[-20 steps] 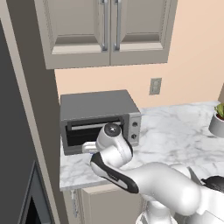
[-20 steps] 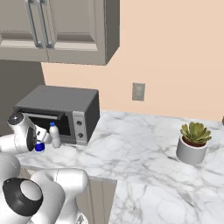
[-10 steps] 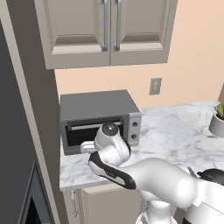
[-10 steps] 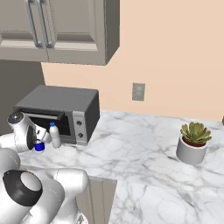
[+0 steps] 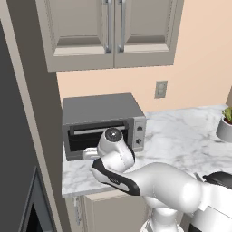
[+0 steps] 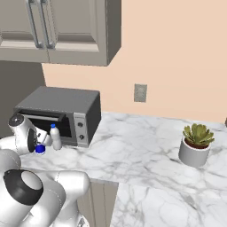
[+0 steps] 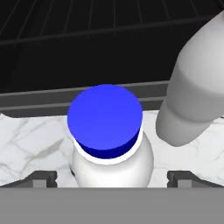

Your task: Take the bottled waters from the counter and place them in the freezer to freeze. Close the freezer door after placing the bottles.

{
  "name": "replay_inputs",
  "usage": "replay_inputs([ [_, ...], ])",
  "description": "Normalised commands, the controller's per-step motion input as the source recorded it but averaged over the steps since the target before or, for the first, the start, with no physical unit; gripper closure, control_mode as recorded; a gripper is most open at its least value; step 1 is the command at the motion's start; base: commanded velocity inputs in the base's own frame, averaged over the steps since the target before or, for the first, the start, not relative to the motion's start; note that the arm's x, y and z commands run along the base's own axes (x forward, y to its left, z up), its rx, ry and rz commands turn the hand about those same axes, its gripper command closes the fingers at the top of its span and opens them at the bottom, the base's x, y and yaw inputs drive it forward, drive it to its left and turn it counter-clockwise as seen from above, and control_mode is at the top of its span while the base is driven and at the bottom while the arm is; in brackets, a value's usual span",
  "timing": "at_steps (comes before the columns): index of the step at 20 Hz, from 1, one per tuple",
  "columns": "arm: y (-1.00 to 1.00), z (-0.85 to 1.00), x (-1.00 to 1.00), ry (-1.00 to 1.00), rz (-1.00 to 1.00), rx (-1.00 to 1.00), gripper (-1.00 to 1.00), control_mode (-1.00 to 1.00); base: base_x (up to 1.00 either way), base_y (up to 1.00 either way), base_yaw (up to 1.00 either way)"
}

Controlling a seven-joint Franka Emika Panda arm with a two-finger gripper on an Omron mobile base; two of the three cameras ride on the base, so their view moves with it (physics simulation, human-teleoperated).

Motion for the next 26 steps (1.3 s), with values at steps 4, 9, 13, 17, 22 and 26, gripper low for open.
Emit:
replay_inputs([
  [4,0.0,0.0,0.0,0.0,0.0,0.0,-1.0,-1.0,0.0,0.0,0.0],
  [9,0.0,0.0,0.0,0.0,0.0,0.0,1.0,-1.0,0.0,0.0,0.0],
  [13,0.0,0.0,0.0,0.0,0.0,0.0,1.0,-1.0,0.0,0.0,0.0],
  [17,0.0,0.0,0.0,0.0,0.0,0.0,1.0,-1.0,0.0,0.0,0.0],
  [22,0.0,0.34,-0.32,0.0,0.0,0.0,1.0,-1.0,0.0,0.0,0.0],
  [26,-0.05,0.67,-0.66,-0.01,0.0,0.0,1.0,-1.0,0.0,0.0,0.0],
])
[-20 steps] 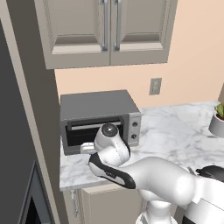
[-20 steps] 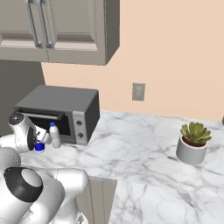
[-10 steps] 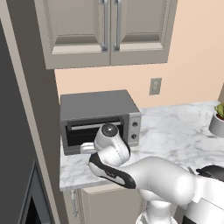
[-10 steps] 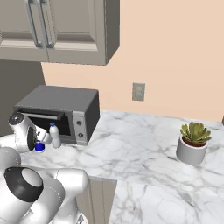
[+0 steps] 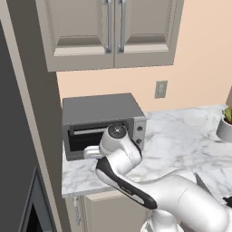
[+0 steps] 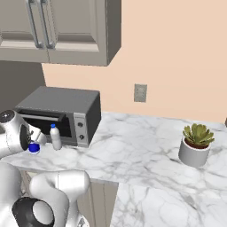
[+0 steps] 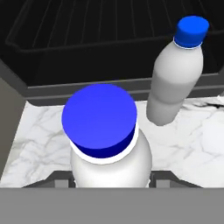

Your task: Take the bottled waters from the counter and place them in the freezer to freeze. Close the freezer door after placing the bottles.

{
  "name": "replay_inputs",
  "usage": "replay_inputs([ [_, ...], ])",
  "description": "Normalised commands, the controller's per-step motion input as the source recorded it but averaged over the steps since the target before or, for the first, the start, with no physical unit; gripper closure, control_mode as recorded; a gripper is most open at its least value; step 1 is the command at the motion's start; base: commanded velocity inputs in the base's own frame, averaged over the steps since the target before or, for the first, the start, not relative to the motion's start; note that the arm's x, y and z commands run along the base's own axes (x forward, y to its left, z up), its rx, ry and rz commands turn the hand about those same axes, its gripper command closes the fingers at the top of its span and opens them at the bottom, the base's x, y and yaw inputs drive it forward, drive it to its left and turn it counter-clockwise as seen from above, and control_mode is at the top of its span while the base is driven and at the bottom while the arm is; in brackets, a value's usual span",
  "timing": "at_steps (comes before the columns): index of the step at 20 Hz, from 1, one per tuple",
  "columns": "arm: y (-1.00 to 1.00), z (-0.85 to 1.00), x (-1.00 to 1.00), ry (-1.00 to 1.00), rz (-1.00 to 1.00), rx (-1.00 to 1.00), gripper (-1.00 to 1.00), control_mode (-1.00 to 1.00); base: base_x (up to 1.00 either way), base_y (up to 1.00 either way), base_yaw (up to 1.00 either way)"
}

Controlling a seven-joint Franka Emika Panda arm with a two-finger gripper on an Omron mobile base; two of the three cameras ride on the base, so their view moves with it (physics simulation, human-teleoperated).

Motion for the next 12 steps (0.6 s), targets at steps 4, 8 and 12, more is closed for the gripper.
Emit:
replay_inputs([
  [4,-0.57,0.78,-0.54,0.0,0.0,0.0,1.0,-1.0,0.0,0.0,0.0],
  [8,-0.98,0.84,-0.34,0.0,0.0,0.0,1.0,-1.0,0.0,0.0,0.0],
  [12,-1.0,0.79,-0.44,0.0,0.06,0.0,1.0,-1.0,0.0,0.0,0.0],
])
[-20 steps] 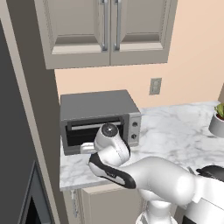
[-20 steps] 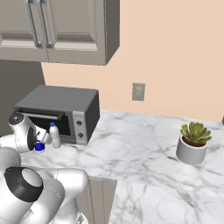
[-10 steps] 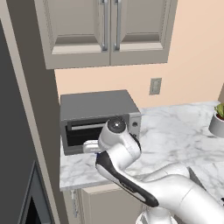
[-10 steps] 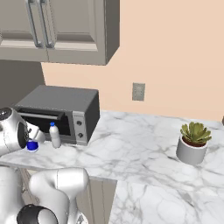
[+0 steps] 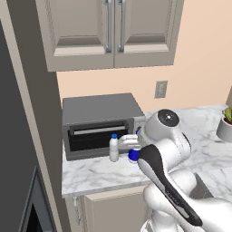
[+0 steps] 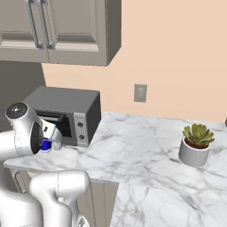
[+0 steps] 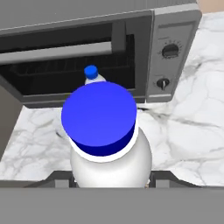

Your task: Take the bottled waters from the counter and place them in the freezer to freeze. Close the freezer door after placing the bottles.

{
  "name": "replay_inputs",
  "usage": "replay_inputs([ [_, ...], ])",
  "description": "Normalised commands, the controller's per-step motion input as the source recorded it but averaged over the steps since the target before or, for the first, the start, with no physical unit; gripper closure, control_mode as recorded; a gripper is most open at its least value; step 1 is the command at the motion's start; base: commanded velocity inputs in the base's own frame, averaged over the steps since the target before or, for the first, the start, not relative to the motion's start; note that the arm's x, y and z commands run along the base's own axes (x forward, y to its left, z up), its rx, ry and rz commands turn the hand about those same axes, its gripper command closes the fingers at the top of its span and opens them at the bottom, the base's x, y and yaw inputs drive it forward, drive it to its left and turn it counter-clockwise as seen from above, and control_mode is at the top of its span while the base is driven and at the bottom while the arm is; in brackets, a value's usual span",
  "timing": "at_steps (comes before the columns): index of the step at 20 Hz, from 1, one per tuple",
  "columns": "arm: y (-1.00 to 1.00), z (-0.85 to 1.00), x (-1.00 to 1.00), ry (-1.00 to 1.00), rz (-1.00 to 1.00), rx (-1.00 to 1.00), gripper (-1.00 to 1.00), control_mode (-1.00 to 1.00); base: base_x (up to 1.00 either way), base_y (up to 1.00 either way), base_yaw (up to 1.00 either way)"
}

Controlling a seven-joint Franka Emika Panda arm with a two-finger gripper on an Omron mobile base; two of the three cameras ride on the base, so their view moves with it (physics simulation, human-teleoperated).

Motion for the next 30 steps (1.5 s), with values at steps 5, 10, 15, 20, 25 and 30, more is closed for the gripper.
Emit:
replay_inputs([
  [5,-0.54,0.81,-0.66,0.0,0.08,0.0,1.0,-1.0,0.0,0.0,0.0],
  [10,-0.66,0.52,-0.48,0.0,0.01,-0.03,1.0,-1.0,0.0,0.0,0.0],
  [15,-0.11,0.26,-0.47,-0.04,-0.05,-0.09,1.0,-1.0,0.0,0.0,0.0],
  [20,-0.01,0.2,-0.21,-0.04,-0.17,-0.04,1.0,-1.0,0.0,0.0,0.0],
  [25,-0.07,0.0,0.0,0.0,-0.03,0.0,1.0,-1.0,0.0,0.0,0.0],
  [30,0.0,0.0,0.0,0.0,0.0,0.0,1.0,-1.0,0.0,0.0,0.0],
])
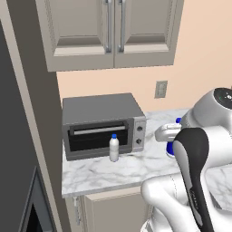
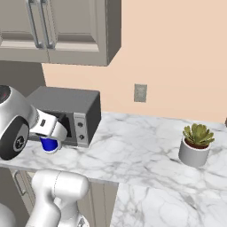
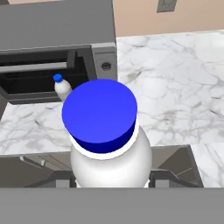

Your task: Take the bottled waters from the counter and place them in the freezer to freeze. Close the freezer door after placing the bottles.

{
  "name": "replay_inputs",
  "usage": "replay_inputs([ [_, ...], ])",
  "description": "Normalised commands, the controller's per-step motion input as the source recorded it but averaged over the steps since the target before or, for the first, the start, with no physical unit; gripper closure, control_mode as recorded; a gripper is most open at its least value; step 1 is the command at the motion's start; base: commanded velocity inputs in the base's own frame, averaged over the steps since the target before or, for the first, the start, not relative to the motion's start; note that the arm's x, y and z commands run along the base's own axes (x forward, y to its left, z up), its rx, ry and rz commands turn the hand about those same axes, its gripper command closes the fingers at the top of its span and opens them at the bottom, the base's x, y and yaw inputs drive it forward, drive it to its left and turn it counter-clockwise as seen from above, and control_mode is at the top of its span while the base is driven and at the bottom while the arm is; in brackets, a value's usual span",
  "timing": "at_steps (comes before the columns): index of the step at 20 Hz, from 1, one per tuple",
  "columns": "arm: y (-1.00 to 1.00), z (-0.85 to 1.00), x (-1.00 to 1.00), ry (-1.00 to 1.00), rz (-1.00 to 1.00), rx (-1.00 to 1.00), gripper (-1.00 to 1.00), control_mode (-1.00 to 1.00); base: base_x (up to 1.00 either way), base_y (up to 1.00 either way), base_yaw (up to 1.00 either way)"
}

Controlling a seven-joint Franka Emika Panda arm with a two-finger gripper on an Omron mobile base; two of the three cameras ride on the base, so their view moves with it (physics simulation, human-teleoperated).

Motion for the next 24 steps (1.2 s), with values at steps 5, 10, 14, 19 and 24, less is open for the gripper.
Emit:
replay_inputs([
  [5,0.0,0.0,0.0,0.0,0.0,0.0,1.0,-1.0,0.0,0.0,0.0],
  [10,0.0,0.0,0.0,0.0,0.0,0.0,1.0,-1.0,0.0,0.0,0.0],
  [14,0.0,0.0,0.0,0.0,0.0,0.0,1.0,1.0,0.0,0.09,0.0],
  [19,0.0,0.0,0.0,0.0,0.0,0.0,1.0,1.0,0.0,0.32,-0.03],
  [24,0.0,0.0,0.0,0.0,0.0,0.0,1.0,1.0,0.0,0.36,-0.08],
])
